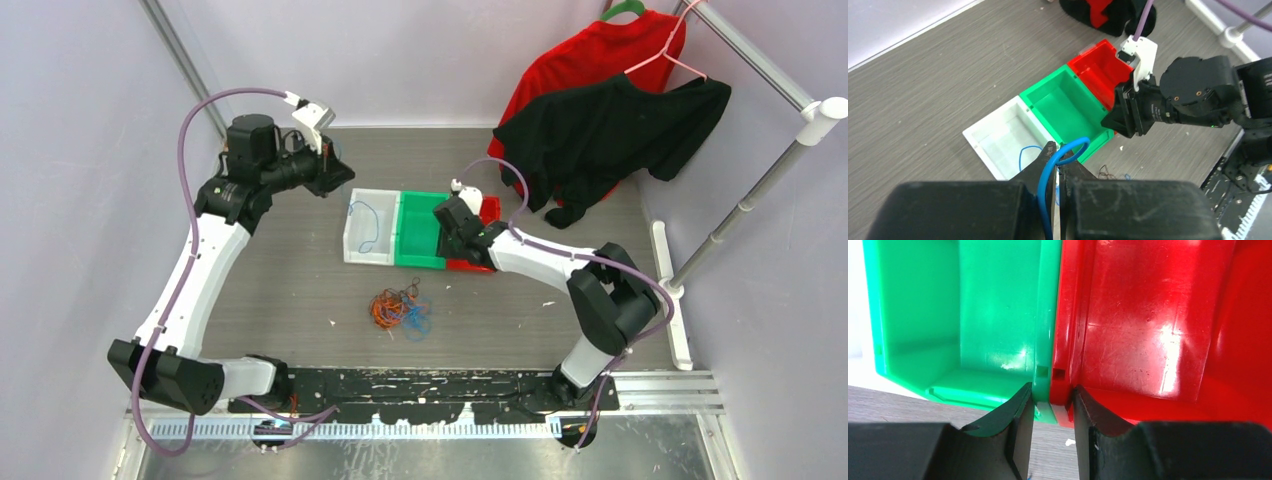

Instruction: Untangle the cables

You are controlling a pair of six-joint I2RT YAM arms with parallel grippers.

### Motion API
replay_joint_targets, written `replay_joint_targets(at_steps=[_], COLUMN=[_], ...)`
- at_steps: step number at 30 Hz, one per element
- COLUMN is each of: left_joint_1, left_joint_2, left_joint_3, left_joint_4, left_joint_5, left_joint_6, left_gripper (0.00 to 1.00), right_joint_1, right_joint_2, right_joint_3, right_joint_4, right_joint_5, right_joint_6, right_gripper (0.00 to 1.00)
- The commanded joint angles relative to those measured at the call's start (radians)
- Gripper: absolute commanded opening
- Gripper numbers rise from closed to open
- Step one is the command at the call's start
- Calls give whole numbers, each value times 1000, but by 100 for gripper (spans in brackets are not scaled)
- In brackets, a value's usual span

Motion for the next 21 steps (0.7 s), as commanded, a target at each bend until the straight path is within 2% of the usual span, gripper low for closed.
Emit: replay_joint_targets(at_steps=[1,7,15,18,21], left_joint_1=[-3,-3,-2,-2,-3], left_joint_2=[-23,-18,-18,10,27], left_joint_3=[-4,-1,-80,-101,-118], left_joint_4=[-38,-36,-7,4,25], left_joint_5=[-66,-131,-228,-233,-234], left_joint_6=[103,181,246,243,236], left_gripper=[0,0,0,0,0], right_joint_1=[25,51,61,67,68], right_joint_2=[34,85,93,94,78], right_joint_3=[100,150,168,175,174], right_joint_4=[85,80,79,84,92], right_joint_5=[-29,-55,-56,-48,-48], right_joint_6=[44,-25,-3,9,17], right_gripper=[32,33,34,42,58])
